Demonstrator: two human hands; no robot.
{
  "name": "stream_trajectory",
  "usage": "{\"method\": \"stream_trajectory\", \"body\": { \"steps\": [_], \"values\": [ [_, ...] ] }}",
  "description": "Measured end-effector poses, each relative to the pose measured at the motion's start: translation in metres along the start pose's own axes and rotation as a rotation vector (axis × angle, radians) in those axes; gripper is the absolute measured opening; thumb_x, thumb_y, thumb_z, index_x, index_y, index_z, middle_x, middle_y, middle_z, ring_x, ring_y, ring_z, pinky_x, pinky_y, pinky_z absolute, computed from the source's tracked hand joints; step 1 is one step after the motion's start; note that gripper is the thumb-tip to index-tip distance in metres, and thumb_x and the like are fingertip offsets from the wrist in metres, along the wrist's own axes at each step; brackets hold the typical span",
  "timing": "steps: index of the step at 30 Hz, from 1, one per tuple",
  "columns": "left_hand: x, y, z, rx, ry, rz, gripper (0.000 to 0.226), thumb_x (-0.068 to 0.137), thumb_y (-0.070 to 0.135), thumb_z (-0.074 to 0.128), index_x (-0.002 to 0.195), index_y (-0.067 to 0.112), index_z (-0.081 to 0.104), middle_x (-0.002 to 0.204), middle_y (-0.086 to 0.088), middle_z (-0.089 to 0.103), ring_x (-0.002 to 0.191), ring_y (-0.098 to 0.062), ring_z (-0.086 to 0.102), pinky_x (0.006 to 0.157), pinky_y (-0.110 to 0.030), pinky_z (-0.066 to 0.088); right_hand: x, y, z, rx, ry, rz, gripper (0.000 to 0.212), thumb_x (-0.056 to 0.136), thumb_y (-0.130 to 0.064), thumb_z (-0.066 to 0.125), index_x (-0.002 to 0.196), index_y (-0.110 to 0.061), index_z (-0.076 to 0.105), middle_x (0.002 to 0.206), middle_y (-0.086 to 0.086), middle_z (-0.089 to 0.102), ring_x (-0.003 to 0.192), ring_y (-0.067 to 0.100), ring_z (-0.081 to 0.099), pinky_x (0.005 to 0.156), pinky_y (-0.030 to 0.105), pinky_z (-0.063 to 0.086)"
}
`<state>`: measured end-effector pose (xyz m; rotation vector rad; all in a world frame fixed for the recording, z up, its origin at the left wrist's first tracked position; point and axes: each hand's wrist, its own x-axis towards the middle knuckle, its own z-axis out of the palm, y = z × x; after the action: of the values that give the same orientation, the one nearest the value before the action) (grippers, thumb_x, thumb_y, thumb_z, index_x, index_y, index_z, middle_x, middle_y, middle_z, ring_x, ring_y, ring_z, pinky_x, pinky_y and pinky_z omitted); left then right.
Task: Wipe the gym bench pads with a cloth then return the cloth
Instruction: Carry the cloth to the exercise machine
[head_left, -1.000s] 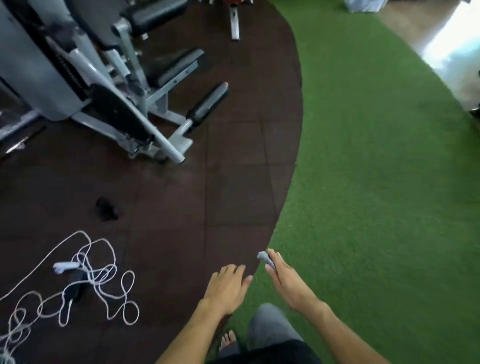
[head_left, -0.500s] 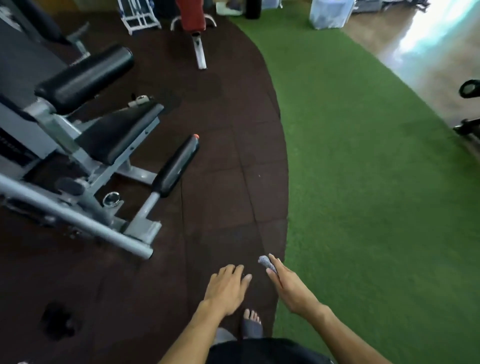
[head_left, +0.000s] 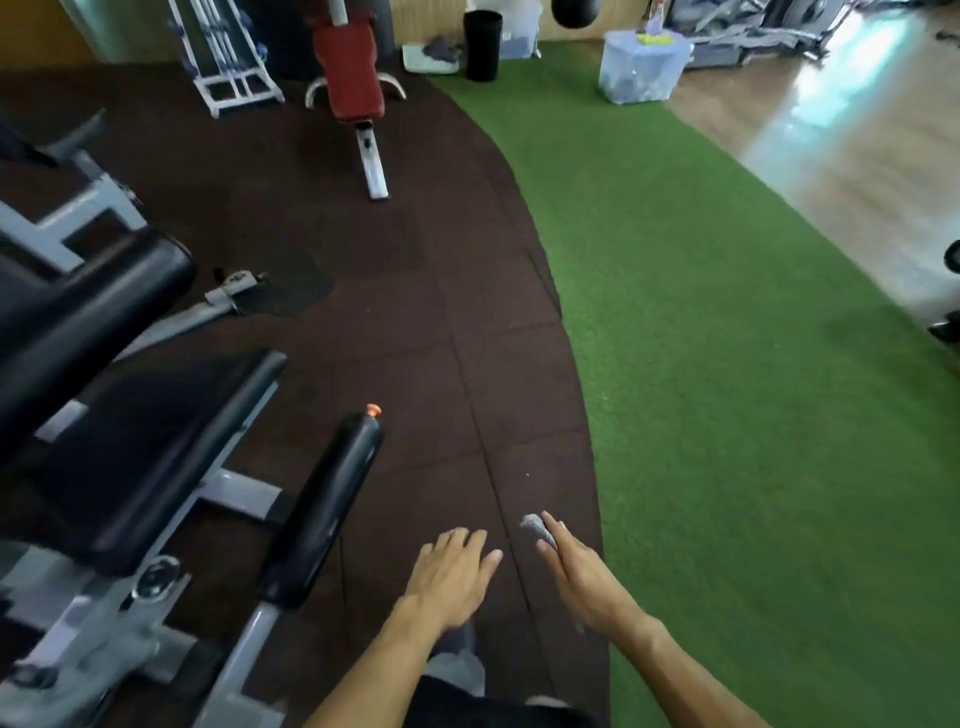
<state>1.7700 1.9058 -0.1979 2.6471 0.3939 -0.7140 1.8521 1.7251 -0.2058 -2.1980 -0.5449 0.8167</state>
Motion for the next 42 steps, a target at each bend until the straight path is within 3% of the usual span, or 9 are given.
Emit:
{"method": "stream_trajectory", "body": {
  "steps": [9,12,17,24,30,33,37,42],
  "values": [
    [0.191,-0.064,-0.158,-0.038,0.025,-0.045,0.055,0.106,0.048,0.023,0.153,0.019,0.031,0.155,-0.004,0.037,0.143,-0.024,0.034,0.114,-0.042,0.031,0.246,-0.097,-0.072,-0.009,-0.009,-0.013,0.052,0.105,-0.031,0.037,0.153,-0.014,0.025,0.157,0.007,0.034,0.149,0.017,0.021,0.107,0.011,0.018],
    [0.264,-0.089,-0.192,-0.078,0.03,-0.097,0.056,0.106,0.048,0.022,0.153,0.02,0.03,0.157,-0.004,0.035,0.145,-0.023,0.032,0.116,-0.042,0.029,0.34,-0.117,-0.093,-0.046,-0.051,-0.05,0.053,0.105,-0.034,0.035,0.154,-0.017,0.023,0.158,0.004,0.031,0.149,0.016,0.019,0.112,0.017,0.019],
    [0.369,-0.131,-0.261,-0.173,0.042,-0.226,0.055,0.107,0.048,0.021,0.153,0.021,0.031,0.158,-0.004,0.034,0.145,-0.024,0.032,0.115,-0.042,0.028,0.489,-0.157,-0.132,-0.164,-0.205,-0.143,0.053,0.106,-0.03,0.035,0.154,-0.013,0.02,0.159,0.005,0.029,0.15,0.016,0.016,0.11,0.011,0.015],
    [0.466,-0.198,-0.366,-0.348,0.149,-0.448,0.056,0.107,0.048,0.021,0.155,0.021,0.028,0.161,-0.005,0.03,0.148,-0.023,0.028,0.118,-0.041,0.026,0.663,-0.254,-0.162,-0.323,-0.398,-0.263,0.058,0.103,-0.038,0.035,0.154,-0.015,0.021,0.159,0.003,0.03,0.15,0.015,0.015,0.118,0.023,0.019],
    [0.533,-0.299,-0.421,-0.462,0.214,-0.594,0.054,0.107,0.047,0.021,0.153,0.023,0.032,0.159,-0.004,0.033,0.145,-0.023,0.032,0.117,-0.039,0.028,0.806,-0.349,-0.12,-0.426,-0.532,-0.386,0.054,0.106,-0.029,0.033,0.155,-0.012,0.017,0.161,0.006,0.023,0.15,0.02,0.016,0.118,0.023,0.015],
    [0.548,-0.365,-0.452,-0.515,0.243,-0.675,0.055,0.107,0.047,0.021,0.154,0.02,0.029,0.16,-0.007,0.031,0.147,-0.024,0.029,0.119,-0.04,0.026,0.863,-0.408,-0.086,-0.491,-0.619,-0.452,0.053,0.107,-0.027,0.03,0.155,-0.01,0.014,0.162,0.003,0.02,0.151,0.017,0.012,0.11,0.011,0.011],
    [0.544,-0.44,-0.484,-0.612,0.306,-0.827,0.054,0.107,0.047,0.022,0.154,0.021,0.029,0.161,-0.007,0.03,0.148,-0.025,0.029,0.118,-0.042,0.025,0.917,-0.486,-0.032,-0.529,-0.742,-0.498,0.054,0.106,-0.035,0.032,0.155,-0.018,0.019,0.16,0.002,0.026,0.15,0.014,0.015,0.115,0.019,0.016],
    [0.521,-0.518,-0.498,-0.748,0.406,-1.051,0.055,0.106,0.049,0.021,0.153,0.022,0.031,0.16,-0.007,0.032,0.147,-0.024,0.031,0.117,-0.041,0.028,0.959,-0.578,0.057,-0.645,-0.959,-0.657,0.054,0.106,-0.036,0.033,0.155,-0.019,0.018,0.162,0.001,0.02,0.15,0.013,0.012,0.108,0.012,0.01]
  ]
}}
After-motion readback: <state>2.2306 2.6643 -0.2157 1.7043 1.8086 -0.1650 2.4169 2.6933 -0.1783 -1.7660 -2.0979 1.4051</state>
